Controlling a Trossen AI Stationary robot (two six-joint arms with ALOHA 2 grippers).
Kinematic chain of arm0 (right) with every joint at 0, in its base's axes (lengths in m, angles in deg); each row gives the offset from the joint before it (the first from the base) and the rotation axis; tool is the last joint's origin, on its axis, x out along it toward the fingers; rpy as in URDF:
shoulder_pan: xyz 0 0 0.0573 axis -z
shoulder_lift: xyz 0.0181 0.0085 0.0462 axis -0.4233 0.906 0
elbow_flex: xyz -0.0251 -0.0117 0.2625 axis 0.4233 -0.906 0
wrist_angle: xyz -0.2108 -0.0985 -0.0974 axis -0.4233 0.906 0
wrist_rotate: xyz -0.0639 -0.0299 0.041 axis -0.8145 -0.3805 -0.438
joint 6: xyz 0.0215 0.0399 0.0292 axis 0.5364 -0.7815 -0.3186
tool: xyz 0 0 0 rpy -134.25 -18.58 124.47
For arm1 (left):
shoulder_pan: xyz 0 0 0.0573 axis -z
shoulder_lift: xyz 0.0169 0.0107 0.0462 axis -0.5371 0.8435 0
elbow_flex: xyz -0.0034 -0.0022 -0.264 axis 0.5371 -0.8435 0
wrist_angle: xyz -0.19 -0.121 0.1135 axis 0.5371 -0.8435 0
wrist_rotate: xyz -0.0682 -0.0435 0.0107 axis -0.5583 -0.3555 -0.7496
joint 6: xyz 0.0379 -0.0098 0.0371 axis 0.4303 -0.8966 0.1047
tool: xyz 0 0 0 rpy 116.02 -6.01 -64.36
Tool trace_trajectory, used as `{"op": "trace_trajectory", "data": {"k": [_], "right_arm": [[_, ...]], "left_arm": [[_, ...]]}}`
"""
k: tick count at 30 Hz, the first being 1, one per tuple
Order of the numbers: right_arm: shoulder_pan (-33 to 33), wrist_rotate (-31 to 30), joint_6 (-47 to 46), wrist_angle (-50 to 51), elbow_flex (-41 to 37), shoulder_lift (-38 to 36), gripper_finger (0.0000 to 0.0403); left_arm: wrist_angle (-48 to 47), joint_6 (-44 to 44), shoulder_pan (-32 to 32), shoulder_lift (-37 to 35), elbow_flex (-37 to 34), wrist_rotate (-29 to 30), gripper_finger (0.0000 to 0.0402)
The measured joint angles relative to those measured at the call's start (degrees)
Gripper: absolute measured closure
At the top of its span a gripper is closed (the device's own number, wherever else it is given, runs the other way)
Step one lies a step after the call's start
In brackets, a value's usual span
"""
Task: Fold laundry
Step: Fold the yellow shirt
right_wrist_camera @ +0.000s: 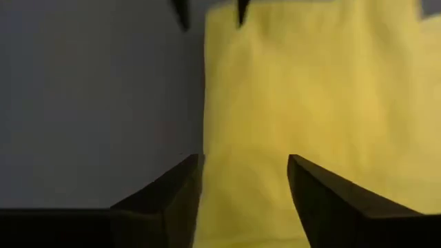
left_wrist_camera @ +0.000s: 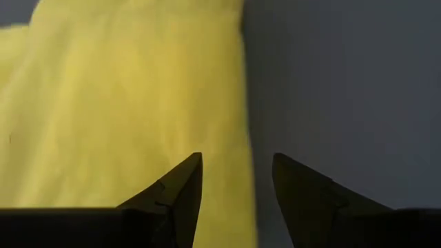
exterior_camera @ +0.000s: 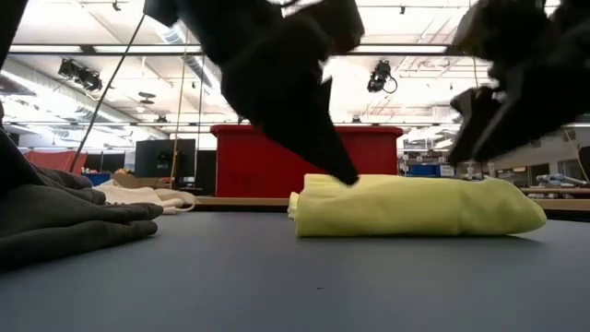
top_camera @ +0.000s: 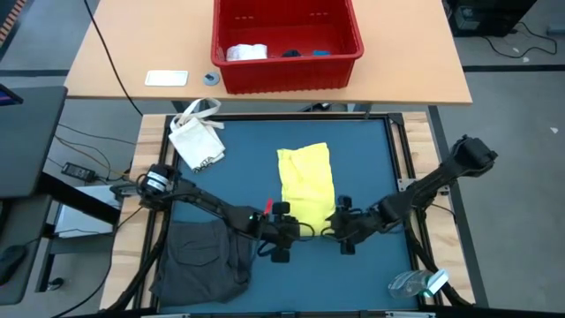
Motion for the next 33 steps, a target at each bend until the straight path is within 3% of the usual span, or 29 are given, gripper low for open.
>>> {"op": "trace_trajectory", "data": {"k": [5, 8, 11, 14, 16, 19, 21, 28, 33], "right_arm": [[-0.2, 2.44, -0.99, -0.95, 0.01, 7.32, 0.0158], [0.2, 4.1, -7.38, -1.46, 0.31, 10.28, 0.0177], [1.73, 9.48, -15.26, -1.16, 0.39, 10.4, 0.0244], [1.73, 16.96, -17.92, -1.56, 0.18, 7.39, 0.0351], [1.76, 23.96, -17.86, -1.86, -0.07, 4.35, 0.0382], [3.08, 34.29, -20.97, -4.62, 0.04, -1.17, 0.0379], [3.67, 37.55, -21.92, -4.22, -0.01, -4.6, 0.0383], [11.22, 37.66, -21.27, 2.99, 0.0, -14.35, 0.0386], [22.9, 36.36, -16.15, 11.83, 0.0, -17.2, 0.0386]], "left_arm": [[0.02, -0.43, -1.68, 3.29, -0.02, -2.56, 0.0221], [0.38, -6.71, -2.39, 4.47, 0.19, -5.47, 0.0232], [0.23, -17.02, -2.68, 4.43, 0.22, -7.56, 0.0282], [0.83, -19.51, -2.49, 3.01, -0.03, -13.76, 0.0363], [2.49, -20.67, -1.62, 1.5, -0.07, -19.18, 0.0388], [4.88, -21.9, -0.59, -1.97, -0.07, -26.06, 0.039], [5.42, -21.89, -0.08, -4.06, -0.04, -26.42, 0.0394], [2.76, -16.29, -5.71, -11.75, -0.04, -18.58, 0.0399], [-0.95, -14.44, -16.5, -12.25, -0.07, -20.61, 0.04]]}}
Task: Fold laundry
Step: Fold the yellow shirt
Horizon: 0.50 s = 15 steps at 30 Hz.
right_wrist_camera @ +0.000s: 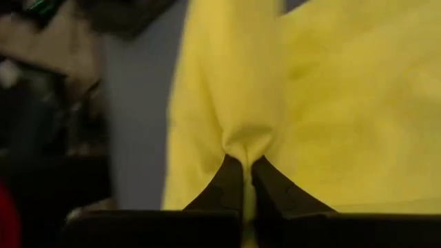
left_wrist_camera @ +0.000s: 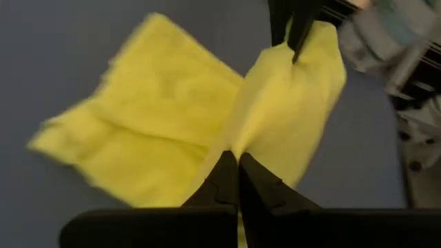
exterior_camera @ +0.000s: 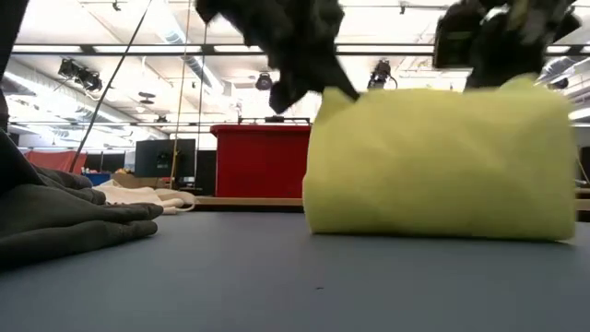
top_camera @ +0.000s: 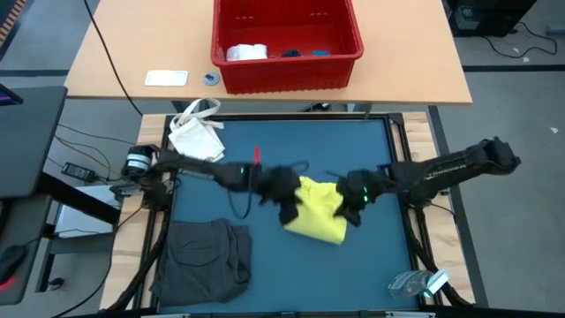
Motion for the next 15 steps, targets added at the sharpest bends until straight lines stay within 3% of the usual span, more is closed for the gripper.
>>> {"op": "trace_trajectory", "data": {"k": [6, 11, 15], "right_arm": [[15.89, -0.19, 10.58, 8.32, 0.09, 1.82, 0.0386], [25.18, -1.17, 13.36, 10.78, 0.13, 5.91, 0.0386], [29.82, -10.81, 9.54, 7.83, 0.02, 9.03, 0.038]], "left_arm": [[2.23, 7.2, -12.31, 4.34, 0.0, -8.68, 0.0399], [8.24, 8.17, -19.43, 8.96, 0.04, -16.15, 0.0376], [13.57, 8.03, -22.98, 10.89, 0.0, -16.07, 0.0343]]}}
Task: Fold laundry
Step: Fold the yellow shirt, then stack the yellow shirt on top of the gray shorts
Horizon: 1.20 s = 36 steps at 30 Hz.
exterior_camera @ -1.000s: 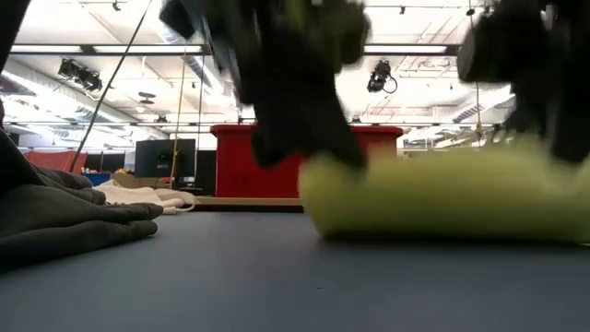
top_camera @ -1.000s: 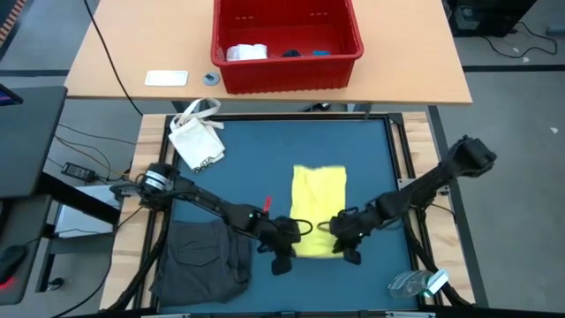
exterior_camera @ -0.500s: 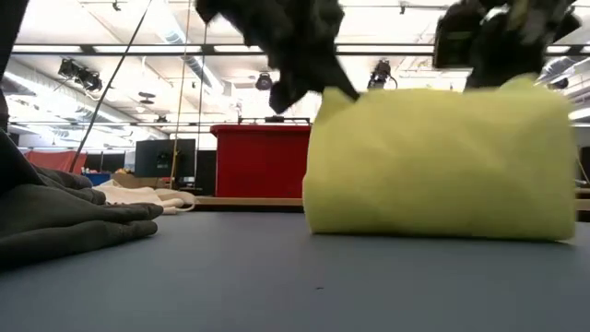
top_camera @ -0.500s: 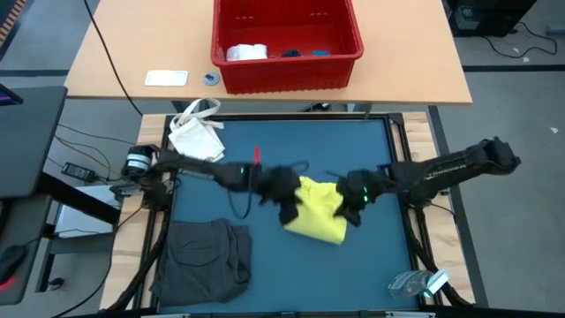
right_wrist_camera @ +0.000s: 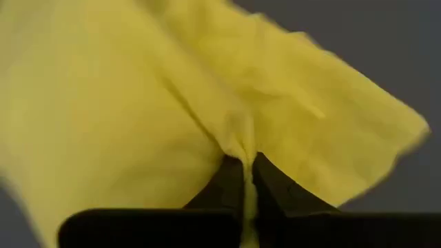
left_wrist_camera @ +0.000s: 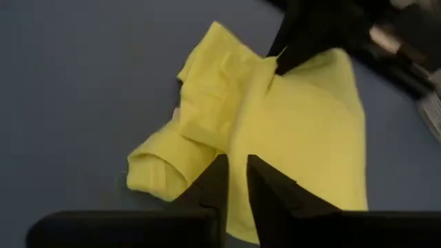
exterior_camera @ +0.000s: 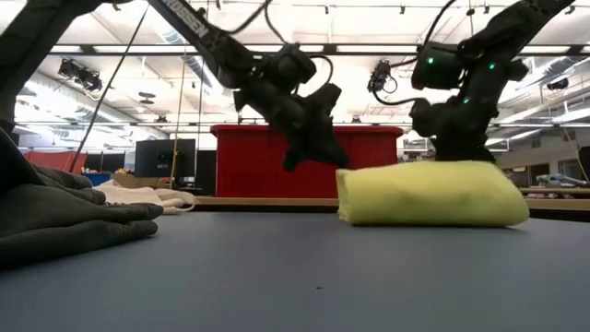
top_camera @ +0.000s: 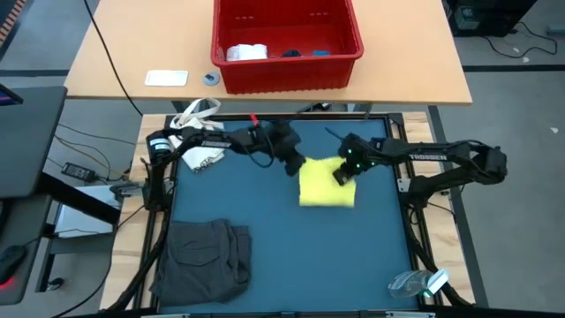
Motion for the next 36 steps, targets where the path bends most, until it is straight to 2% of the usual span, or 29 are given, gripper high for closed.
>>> {"op": "trace_trajectory", "data": {"k": [3, 8, 13, 15, 19, 21, 28, 31, 36], "right_arm": [[2.6, -4.39, -5.38, -0.61, 0.0, 0.92, 0.0339], [4.31, -4.04, -16.36, -0.13, 0.02, -2.79, 0.0265], [4.32, -9.63, -24.84, -1.92, 0.07, -10.85, 0.0238], [4.32, -8.89, -24.57, -5.39, 0.07, -13.82, 0.0238], [3.3, 3.77, -20.68, -16.97, 0.28, -15.68, 0.0244], [2.33, 7.24, -20.64, -17.9, 0.31, -14.12, 0.025], [0.46, 6.6, -19.19, -13.94, -2.76, -1.64, 0.0282], [3.11, 3.48, -20.3, -13.95, -3.45, 3.93, 0.0298], [6.27, 3.86, -15.88, -16.24, -3.23, 9.23, 0.0329]], "left_arm": [[2.36, -0.76, -1.81, 0.12, 0.0, 0.15, 0.0318], [2.62, -0.74, -4.51, -0.64, 0.02, 0.07, 0.0291], [0.85, -4.72, -7.83, -3.75, 0.02, -5.64, 0.0288], [0.09, -4.78, -9.3, -5.88, 0.02, -7.85, 0.0288], [0.04, -3.52, -12.36, -11.49, 0.04, -10.86, 0.0288], [-0.19, -2.03, -13.88, -14.1, 0.07, -10.88, 0.0288], [0.17, 0.0, -15.53, -17.06, 0.09, -11.04, 0.0287], [-0.07, -2.56, -14.17, -17.04, 0.07, -11.65, 0.0282], [-1.76, -5.46, -11.72, -17.96, 0.0, -11.77, 0.0263]]}}
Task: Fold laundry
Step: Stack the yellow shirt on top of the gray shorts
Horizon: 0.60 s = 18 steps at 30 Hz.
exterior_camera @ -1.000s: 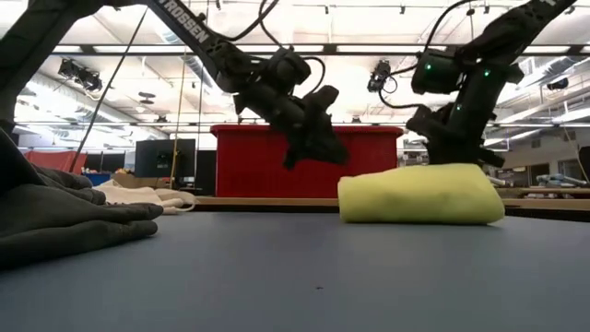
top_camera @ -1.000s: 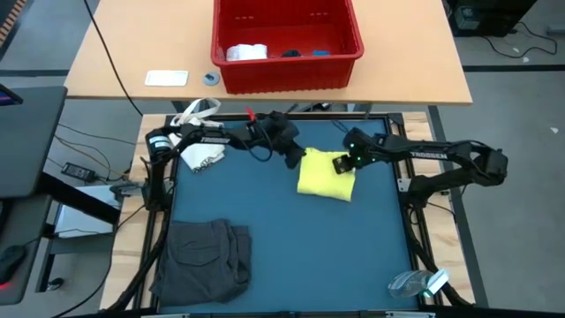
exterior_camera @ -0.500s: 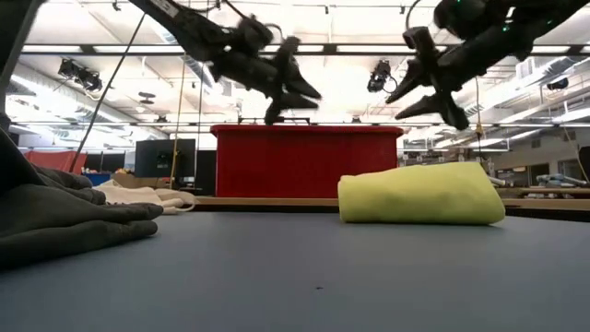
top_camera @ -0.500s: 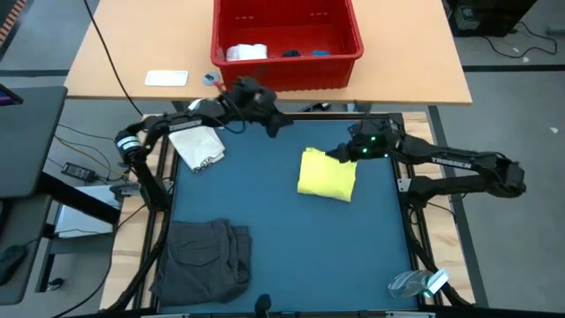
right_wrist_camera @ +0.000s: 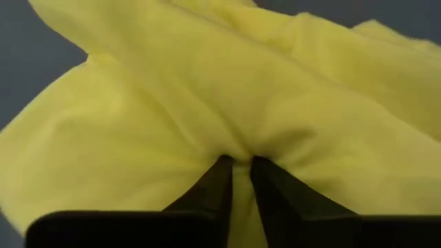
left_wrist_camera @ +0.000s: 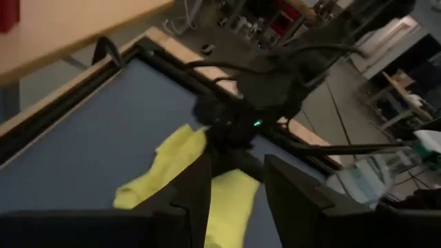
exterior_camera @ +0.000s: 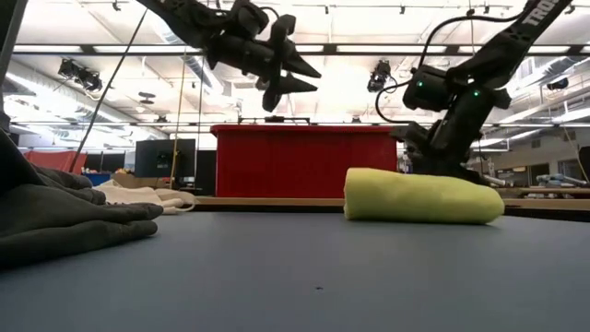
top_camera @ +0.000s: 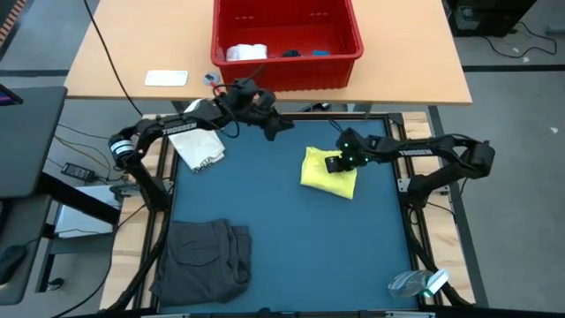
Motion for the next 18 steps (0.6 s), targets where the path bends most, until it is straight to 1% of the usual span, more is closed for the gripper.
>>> {"op": "trace_trajectory", "data": {"k": [2, 4, 7, 9, 11, 13, 14, 16, 18], "right_arm": [[0.41, 0.2, 2.58, -0.77, 0.23, 0.66, 0.034], [0.48, 1.8, 4.54, -0.55, 0.5, 0.81, 0.0351], [-0.98, 5.69, 5.8, -0.59, 0.48, 0.6, 0.0366], [-3.47, 9.0, 5.93, -0.36, 0.46, 0.56, 0.0374], [-6.73, 10.48, 5.84, -0.33, 0.37, 0.56, 0.038], [-10.35, 10.7, 3.6, -1.29, 0.35, 0.82, 0.0386], [-12.12, 11.77, 1.32, -2.23, 0.33, 1.07, 0.0387], [-15.96, 15.28, -2.83, -5.36, 0.18, 1.76, 0.0388], [-19.57, 16.66, -6.24, -10.48, 0.12, 1.95, 0.0386]], "left_arm": [[-0.9, -1.5, 0.88, -1.09, 0.02, 0.18, 0.0261], [-2.26, -3.21, 2.11, -2.25, 0.02, 1.06, 0.026], [-5.96, -4.55, 5.55, -3.93, 0.02, 5.94, 0.026], [-7.99, -5.02, 8.88, -4.39, 0.05, 9.73, 0.026], [-10.06, -8.05, 12.51, -4.41, -0.01, 13.59, 0.026], [-9.7, -11.81, 16.56, -4.24, -1.72, 16.46, 0.026], [-9.08, -14.17, 18.81, -4.18, -3.07, 18.43, 0.026], [-8.37, -19.9, 23.64, -4.08, -6.89, 22.5, 0.026], [-5.92, -26.8, 28.53, -3.91, -11.59, 26.62, 0.026]]}}
